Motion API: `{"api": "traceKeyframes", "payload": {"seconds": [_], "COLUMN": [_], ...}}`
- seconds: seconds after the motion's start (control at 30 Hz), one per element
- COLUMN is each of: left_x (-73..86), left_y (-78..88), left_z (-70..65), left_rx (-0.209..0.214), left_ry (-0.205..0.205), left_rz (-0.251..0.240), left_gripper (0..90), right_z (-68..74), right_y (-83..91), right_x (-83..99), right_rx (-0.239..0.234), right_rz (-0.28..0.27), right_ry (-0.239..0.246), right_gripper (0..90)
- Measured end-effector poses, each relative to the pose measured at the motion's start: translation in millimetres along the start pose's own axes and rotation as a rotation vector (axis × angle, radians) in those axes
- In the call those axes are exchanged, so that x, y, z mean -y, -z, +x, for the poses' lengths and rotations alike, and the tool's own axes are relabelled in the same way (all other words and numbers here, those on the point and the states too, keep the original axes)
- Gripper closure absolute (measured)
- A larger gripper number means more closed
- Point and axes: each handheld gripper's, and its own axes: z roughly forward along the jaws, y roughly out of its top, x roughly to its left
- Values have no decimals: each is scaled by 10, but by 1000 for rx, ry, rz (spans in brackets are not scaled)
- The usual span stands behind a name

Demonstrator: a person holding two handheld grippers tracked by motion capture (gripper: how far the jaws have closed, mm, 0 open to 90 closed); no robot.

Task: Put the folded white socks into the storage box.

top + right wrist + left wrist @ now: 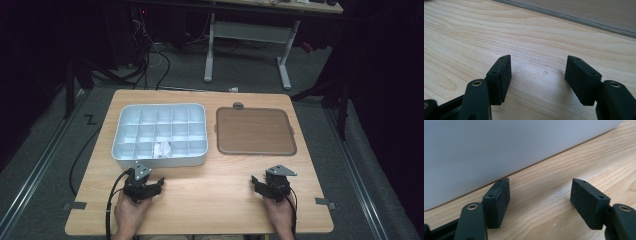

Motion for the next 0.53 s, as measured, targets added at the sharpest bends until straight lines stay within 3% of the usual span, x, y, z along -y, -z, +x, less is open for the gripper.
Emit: {"api": "traceKeyframes", "payload": {"seconds": [0.53], "left_x": [-7], "left_y": [20], "left_z": [15], "left_rx": [0], "left_ry": [16], "left_rz": [-6], "left_gripper": [350], "right_z": [0], "right_y": [0], "right_x": [0], "right_rx": [-3], "right_rz": [0], "right_ry": [2], "right_gripper": [382]}}
